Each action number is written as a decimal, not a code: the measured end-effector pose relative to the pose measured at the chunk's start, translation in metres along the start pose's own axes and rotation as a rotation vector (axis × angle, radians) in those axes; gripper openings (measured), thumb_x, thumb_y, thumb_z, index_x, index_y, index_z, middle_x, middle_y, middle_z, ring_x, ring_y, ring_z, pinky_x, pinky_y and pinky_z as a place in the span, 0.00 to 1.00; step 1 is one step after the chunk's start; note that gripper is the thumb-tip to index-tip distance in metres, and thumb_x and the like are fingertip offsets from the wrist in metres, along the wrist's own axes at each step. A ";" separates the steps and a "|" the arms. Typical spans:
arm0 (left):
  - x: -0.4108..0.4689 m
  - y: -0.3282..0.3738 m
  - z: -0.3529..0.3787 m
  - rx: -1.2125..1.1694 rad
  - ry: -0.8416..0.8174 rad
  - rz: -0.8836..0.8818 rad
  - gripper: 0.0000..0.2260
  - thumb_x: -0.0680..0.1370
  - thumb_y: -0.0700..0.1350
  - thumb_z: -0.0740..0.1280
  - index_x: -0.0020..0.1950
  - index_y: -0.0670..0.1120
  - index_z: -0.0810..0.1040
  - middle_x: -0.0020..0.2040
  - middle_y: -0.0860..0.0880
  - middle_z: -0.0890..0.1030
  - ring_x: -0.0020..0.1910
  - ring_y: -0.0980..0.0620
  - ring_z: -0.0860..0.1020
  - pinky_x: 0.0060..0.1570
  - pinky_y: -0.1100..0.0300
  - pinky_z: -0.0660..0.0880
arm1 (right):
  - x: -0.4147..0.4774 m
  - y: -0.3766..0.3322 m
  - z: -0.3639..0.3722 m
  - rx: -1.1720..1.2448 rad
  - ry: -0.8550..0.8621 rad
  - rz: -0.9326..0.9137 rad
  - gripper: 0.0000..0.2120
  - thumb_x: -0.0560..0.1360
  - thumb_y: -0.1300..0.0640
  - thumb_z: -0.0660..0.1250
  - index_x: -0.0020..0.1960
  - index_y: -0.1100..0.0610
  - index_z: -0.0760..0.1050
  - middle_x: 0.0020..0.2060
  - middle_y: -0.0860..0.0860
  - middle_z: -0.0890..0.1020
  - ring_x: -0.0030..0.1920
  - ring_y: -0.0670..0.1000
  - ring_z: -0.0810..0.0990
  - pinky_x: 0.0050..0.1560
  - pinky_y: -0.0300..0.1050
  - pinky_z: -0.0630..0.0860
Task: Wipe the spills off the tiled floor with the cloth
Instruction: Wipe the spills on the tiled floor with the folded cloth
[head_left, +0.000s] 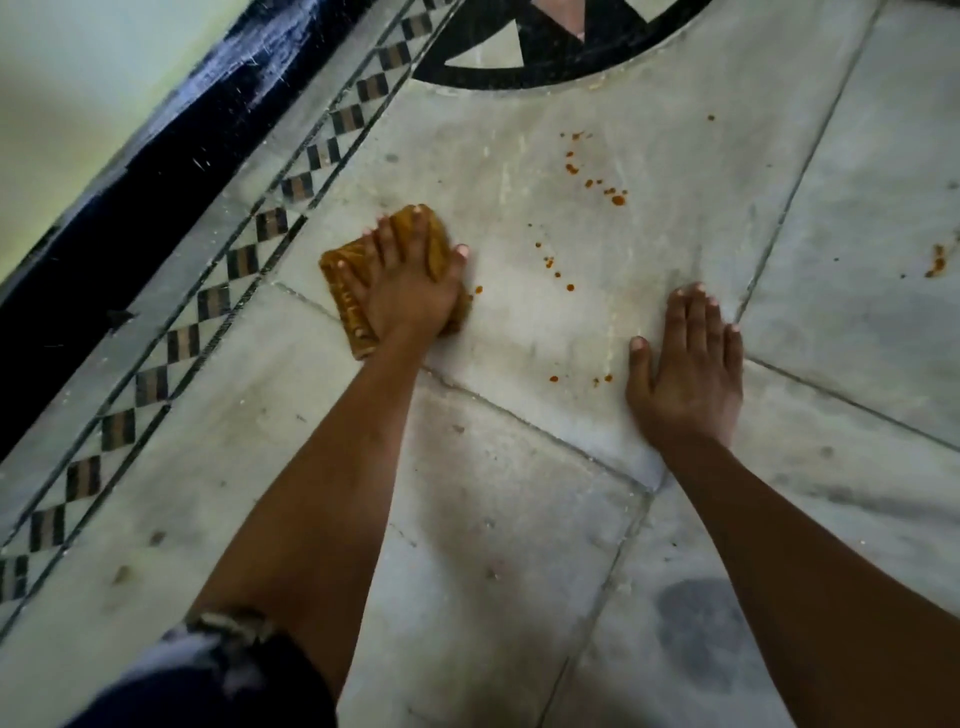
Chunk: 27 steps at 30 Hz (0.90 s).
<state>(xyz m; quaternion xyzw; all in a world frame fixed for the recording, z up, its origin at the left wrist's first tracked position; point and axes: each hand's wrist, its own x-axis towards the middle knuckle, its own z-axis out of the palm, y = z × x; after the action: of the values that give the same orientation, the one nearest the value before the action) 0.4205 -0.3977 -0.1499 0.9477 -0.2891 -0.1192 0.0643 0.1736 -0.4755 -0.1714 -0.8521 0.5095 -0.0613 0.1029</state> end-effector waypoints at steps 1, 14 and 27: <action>-0.013 0.006 0.006 0.041 0.012 0.093 0.30 0.78 0.66 0.46 0.77 0.58 0.45 0.78 0.47 0.46 0.77 0.45 0.44 0.70 0.38 0.37 | 0.000 0.000 -0.001 0.001 -0.003 0.002 0.32 0.77 0.44 0.44 0.76 0.60 0.51 0.76 0.57 0.54 0.76 0.55 0.52 0.74 0.50 0.45; 0.051 0.014 -0.008 0.101 0.008 0.077 0.29 0.78 0.64 0.47 0.77 0.58 0.45 0.78 0.49 0.47 0.76 0.41 0.45 0.69 0.33 0.41 | 0.001 -0.001 -0.003 0.015 -0.013 0.011 0.32 0.77 0.45 0.46 0.76 0.60 0.51 0.76 0.57 0.54 0.76 0.56 0.52 0.74 0.50 0.43; 0.040 -0.037 -0.020 0.157 0.019 0.157 0.30 0.78 0.64 0.46 0.77 0.56 0.46 0.78 0.47 0.49 0.76 0.42 0.47 0.70 0.35 0.41 | 0.002 -0.001 -0.005 0.017 -0.036 0.011 0.31 0.78 0.46 0.48 0.76 0.60 0.50 0.76 0.57 0.53 0.76 0.55 0.51 0.74 0.50 0.43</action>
<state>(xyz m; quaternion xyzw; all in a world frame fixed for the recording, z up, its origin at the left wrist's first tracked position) 0.4772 -0.3885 -0.1453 0.9254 -0.3701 -0.0817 0.0020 0.1745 -0.4769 -0.1666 -0.8493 0.5118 -0.0499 0.1195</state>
